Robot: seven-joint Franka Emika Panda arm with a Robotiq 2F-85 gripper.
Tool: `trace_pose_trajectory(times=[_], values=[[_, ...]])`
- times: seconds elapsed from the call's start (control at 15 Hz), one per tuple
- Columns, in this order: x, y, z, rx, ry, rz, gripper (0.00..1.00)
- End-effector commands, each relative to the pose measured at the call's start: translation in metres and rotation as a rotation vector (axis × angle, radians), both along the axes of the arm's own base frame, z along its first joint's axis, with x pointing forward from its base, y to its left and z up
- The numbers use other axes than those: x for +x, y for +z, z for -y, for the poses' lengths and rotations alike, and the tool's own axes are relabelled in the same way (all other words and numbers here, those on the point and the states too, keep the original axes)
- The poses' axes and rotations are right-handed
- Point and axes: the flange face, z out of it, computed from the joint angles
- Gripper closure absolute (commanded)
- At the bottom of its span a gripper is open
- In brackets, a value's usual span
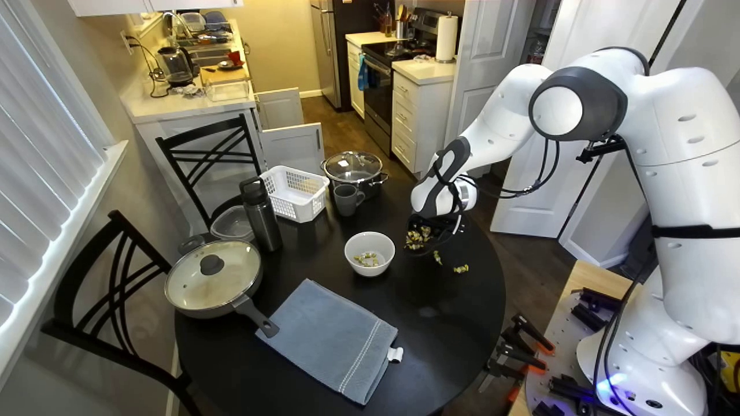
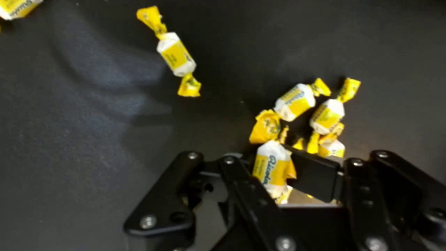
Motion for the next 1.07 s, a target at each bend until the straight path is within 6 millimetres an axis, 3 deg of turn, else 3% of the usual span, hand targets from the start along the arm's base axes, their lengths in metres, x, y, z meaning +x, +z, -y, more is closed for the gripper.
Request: trace_pose_trajectory(times=[0.0,0.33,0.87,1.0], values=[[0.007,0.043,-0.011,-0.010,0.058,0.065,1.00],[0.025,0.075,-0.041,-0.006,0.119,0.123,1.00],[0.044,0.115,-0.146,0.036,0.325,0.203,1.00],[0.046,0.119,-0.164,0.045,0.364,0.215,1.00]])
